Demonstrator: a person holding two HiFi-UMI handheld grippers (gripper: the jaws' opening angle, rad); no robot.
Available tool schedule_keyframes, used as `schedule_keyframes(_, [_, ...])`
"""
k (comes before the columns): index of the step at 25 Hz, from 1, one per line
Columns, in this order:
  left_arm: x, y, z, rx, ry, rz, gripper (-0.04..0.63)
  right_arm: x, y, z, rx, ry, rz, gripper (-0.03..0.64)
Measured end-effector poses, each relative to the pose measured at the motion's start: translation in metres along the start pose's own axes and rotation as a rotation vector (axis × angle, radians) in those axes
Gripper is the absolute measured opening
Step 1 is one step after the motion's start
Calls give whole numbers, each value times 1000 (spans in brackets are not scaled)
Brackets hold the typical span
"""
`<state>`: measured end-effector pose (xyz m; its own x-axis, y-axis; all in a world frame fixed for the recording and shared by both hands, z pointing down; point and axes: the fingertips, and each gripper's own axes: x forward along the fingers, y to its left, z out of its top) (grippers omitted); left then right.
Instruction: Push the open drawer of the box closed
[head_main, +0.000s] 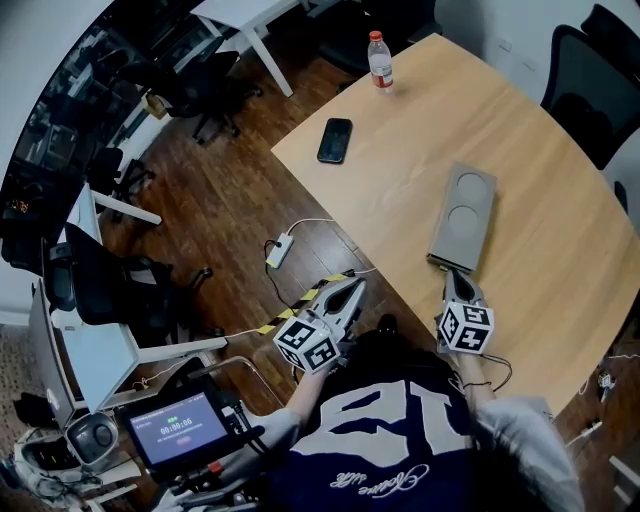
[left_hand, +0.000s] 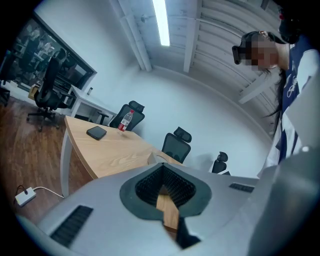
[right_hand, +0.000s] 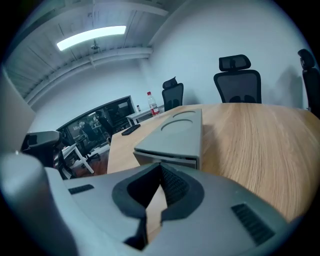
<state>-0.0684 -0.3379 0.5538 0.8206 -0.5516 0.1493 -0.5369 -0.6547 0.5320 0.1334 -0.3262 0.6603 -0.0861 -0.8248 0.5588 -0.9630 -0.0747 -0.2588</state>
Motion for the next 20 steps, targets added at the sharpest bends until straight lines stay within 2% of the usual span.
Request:
schedule_keyframes(6, [2, 38, 18, -4, 6, -9, 3, 24, 5, 9, 31, -26, -63, -3])
schedule_keyframes(12, [-2, 36, 13, -8, 16, -23, 2, 9, -2, 6, 51, -37, -96, -3])
schedule_keyframes(20, [13, 18, -5, -55, 50, -107, 2, -23, 39, 8, 14, -48, 26, -3])
